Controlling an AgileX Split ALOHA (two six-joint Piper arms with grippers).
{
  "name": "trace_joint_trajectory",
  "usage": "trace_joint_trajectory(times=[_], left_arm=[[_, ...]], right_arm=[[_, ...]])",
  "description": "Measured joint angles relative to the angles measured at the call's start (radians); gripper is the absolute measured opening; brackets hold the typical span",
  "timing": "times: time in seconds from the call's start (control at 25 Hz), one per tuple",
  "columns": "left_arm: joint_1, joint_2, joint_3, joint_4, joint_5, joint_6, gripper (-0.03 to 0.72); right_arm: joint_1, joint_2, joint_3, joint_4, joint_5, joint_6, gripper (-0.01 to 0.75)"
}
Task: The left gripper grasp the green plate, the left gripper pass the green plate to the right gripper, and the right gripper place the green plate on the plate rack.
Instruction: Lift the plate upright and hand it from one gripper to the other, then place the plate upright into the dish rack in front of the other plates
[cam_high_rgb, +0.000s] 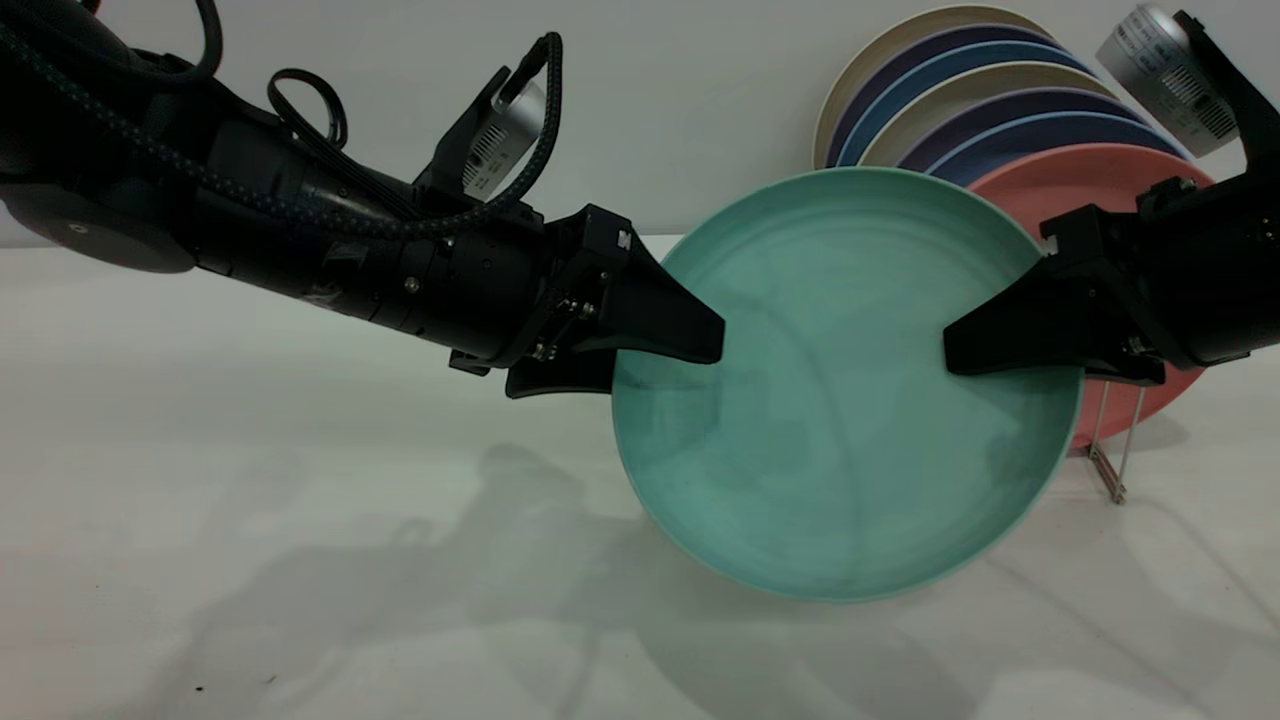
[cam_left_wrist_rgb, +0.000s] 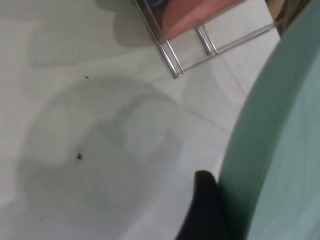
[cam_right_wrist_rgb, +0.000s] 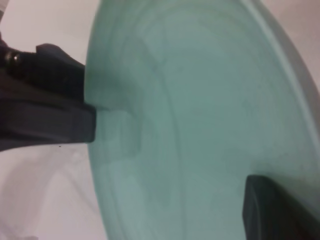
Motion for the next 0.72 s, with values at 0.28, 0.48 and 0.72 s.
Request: trace_joint_trajectory(times=[0.28,0.48,0.72], left_arm=[[0.049,0.000,-0.001,0.187,-0.013,-0.094,0.643],[0.127,0.000,-0.001,0.295,-0.028,-0.168,0.612],[0.201,0.000,-0.001,0.396,-0.028,-0.228,0.589]], right_arm=[[0.000,0.000,0.000,-0.006,-0.081,-0.038,0.101],[0.000,0.000,0.000,-0.007,-0.076,-0.039,0.101],[0.000,-0.035,-0.007,-0.126,-0.090,-0.097,0.101]])
